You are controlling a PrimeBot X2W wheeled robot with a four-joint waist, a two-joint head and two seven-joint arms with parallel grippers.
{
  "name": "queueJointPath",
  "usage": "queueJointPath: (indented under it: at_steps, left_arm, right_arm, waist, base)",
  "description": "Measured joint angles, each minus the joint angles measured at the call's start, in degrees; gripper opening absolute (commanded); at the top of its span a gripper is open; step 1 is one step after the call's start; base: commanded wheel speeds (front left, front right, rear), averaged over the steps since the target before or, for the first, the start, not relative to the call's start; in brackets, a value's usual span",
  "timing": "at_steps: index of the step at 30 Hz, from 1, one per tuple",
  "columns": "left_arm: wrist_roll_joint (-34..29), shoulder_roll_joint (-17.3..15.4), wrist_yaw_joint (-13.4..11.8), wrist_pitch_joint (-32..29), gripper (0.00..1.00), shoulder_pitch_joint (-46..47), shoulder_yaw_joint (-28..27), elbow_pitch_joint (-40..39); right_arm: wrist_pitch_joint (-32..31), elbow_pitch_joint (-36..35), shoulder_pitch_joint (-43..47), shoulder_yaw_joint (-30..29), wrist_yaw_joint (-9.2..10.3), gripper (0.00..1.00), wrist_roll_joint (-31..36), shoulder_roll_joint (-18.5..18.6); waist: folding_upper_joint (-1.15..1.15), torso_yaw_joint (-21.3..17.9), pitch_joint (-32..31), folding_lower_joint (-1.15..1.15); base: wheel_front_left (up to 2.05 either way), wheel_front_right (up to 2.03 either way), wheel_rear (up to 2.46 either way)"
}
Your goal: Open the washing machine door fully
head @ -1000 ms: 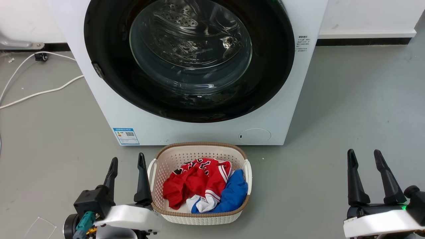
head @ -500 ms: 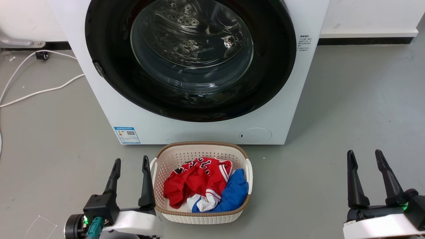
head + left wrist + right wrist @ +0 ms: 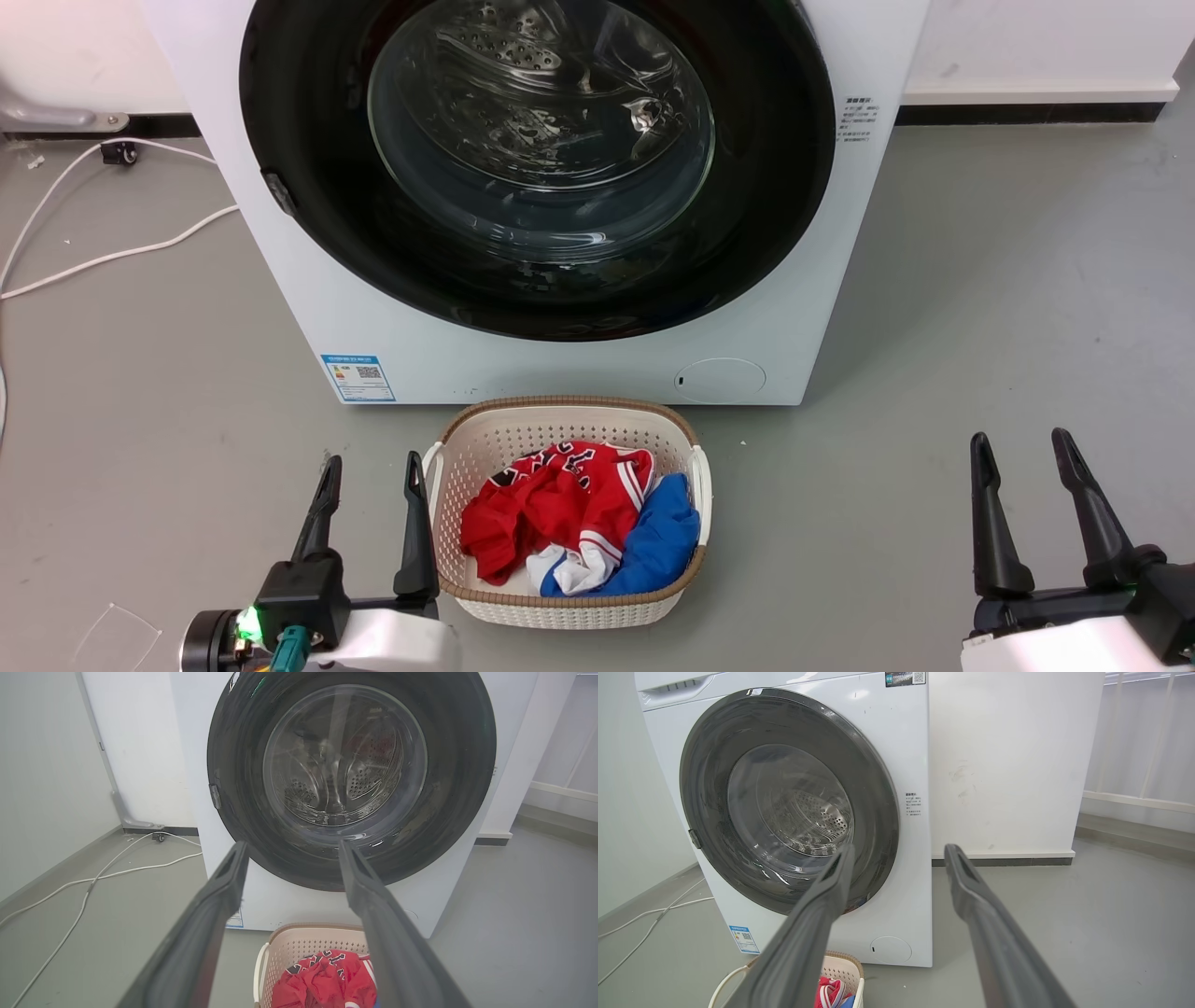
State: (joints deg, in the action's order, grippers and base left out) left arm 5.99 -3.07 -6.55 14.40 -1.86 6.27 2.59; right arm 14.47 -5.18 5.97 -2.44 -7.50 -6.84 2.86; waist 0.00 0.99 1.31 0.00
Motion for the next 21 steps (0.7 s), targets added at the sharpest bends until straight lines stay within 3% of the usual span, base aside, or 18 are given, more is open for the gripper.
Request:
queueJointPath:
  at_steps: [6,21]
  left_arm:
    - [-2.25,0.08,-0.02,0.51,1.0,-0.18,-0.03,0.3]
    - [-1.0,0.11,0.0,0.52,1.0,-0.21,-0.11,1.72]
  right_arm:
    - [0.62,-0.02,0.21,0.02,0.0,1.0,1.8,0.0]
    - [0.62,1.26,0.25,-0.29,0.0,1.0,-0.35,0.01]
  waist:
    - [0.0,0.04,-0.09,0.0]
    - [0.0,0.02,-0.01,0.0]
  base:
    - [0.0,0.0,0.0]
    - [0.0,0.0,0.0]
